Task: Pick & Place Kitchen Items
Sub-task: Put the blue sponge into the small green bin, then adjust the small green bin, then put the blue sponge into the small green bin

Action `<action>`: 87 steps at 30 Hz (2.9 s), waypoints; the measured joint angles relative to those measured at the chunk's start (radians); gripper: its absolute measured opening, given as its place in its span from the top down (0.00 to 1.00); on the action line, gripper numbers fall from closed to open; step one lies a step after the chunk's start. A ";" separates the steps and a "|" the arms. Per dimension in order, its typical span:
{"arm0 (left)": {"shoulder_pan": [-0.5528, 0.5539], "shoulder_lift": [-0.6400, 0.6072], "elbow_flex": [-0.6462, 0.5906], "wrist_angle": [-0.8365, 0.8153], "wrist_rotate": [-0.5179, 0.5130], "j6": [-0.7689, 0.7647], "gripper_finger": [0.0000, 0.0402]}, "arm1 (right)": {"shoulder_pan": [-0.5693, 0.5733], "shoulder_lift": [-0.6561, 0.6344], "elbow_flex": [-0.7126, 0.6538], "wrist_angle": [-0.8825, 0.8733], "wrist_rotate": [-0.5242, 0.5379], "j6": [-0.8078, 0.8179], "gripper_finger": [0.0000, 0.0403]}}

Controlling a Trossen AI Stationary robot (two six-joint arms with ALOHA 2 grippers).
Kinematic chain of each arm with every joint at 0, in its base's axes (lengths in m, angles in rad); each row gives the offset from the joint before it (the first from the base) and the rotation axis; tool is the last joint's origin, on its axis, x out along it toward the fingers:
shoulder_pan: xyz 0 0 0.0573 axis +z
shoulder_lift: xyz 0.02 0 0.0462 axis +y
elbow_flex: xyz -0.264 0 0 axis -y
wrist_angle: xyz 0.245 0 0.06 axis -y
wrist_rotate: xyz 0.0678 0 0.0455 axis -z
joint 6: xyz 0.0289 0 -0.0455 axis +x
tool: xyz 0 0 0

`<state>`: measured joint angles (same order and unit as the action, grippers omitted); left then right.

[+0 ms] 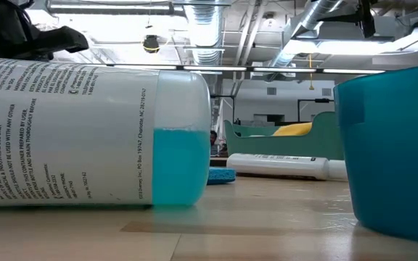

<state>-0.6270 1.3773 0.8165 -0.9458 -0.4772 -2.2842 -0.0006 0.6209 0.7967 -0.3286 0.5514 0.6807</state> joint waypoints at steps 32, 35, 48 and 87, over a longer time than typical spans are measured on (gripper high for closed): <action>-0.071 -0.003 0.000 -0.039 0.138 0.004 0.81 | 0.000 0.000 0.000 0.012 -0.001 -0.003 0.51; -0.082 -0.003 0.000 -0.041 0.150 0.005 0.86 | 0.000 0.000 0.000 0.011 -0.001 -0.003 0.51; -0.086 -0.003 0.000 -0.041 0.197 0.021 0.99 | 0.000 0.002 0.000 0.011 -0.004 -0.001 0.51; -0.085 -0.144 0.001 -0.063 0.051 0.063 0.95 | 0.000 0.002 0.000 0.011 -0.004 -0.018 0.51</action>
<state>-0.7116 1.2331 0.8177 -1.0088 -0.4258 -2.2211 -0.0002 0.6228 0.7967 -0.3180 0.5472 0.6624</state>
